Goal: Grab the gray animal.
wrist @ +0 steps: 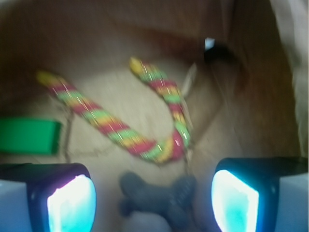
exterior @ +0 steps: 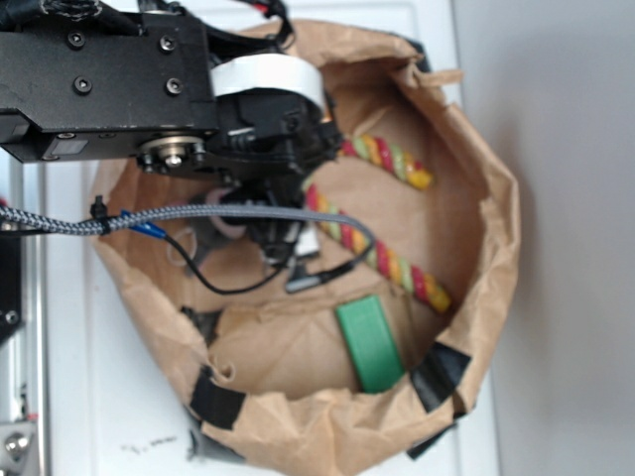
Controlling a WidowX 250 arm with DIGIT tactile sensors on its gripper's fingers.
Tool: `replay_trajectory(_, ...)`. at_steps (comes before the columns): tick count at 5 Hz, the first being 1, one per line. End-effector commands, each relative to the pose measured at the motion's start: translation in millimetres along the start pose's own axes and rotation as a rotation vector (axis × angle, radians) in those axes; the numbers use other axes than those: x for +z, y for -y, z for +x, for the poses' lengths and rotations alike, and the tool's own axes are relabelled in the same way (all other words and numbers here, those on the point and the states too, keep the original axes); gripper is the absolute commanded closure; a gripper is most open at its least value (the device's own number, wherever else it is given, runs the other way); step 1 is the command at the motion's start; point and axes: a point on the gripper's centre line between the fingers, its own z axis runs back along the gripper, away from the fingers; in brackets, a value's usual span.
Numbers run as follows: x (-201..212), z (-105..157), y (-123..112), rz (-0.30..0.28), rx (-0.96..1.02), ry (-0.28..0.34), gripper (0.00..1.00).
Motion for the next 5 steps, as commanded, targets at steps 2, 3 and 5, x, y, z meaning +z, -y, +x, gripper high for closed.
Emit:
replay_trajectory(2, -57.0, -37.0, 1.8, 0.055, -0.080, -0.023, 0.00)
replay_trajectory(3, -63.7, -42.1, 2.3, 0.067, -0.047, -0.003, 1.00)
replay_trajectory(5, -27.6, -32.8, 7.2, -0.021, -0.004, -0.034, 1.00)
